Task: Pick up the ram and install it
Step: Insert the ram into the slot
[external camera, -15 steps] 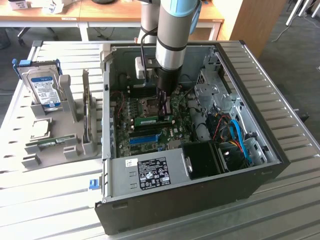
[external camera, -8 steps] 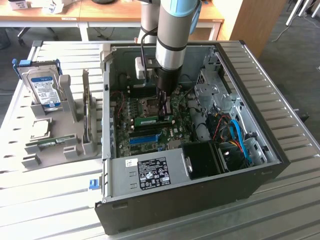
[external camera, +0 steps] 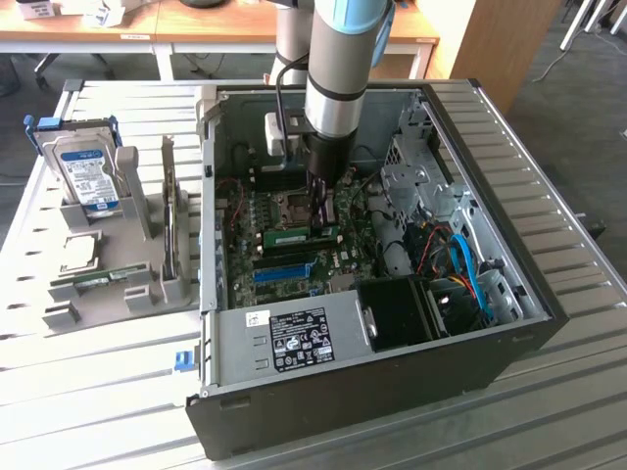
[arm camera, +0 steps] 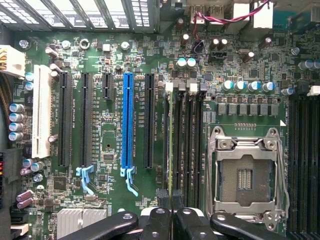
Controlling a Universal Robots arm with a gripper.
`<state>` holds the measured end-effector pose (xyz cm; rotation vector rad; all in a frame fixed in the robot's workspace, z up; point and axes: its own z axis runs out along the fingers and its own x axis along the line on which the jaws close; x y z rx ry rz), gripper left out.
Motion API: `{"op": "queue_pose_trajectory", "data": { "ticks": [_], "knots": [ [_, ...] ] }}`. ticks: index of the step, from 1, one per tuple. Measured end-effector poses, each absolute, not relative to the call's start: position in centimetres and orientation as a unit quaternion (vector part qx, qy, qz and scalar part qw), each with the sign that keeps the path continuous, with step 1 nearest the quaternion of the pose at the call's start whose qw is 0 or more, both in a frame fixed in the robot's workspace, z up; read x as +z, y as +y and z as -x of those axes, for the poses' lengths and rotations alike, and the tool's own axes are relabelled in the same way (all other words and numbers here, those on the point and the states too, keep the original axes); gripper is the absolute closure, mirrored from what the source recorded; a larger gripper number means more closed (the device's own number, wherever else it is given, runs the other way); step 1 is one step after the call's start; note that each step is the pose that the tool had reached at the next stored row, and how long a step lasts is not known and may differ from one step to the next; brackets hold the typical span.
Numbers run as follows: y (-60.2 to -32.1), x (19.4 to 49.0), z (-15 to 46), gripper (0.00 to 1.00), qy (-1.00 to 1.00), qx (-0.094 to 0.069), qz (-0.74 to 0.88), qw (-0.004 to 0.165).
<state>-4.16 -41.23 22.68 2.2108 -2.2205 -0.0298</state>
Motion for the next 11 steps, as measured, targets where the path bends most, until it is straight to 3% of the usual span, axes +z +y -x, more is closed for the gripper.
{"op": "queue_pose_trajectory", "data": {
  "ticks": [11],
  "knots": [
    [-41.23,22.67,4.16,0.88,-0.706,-0.010,-0.708,0.004]
  ]
}}
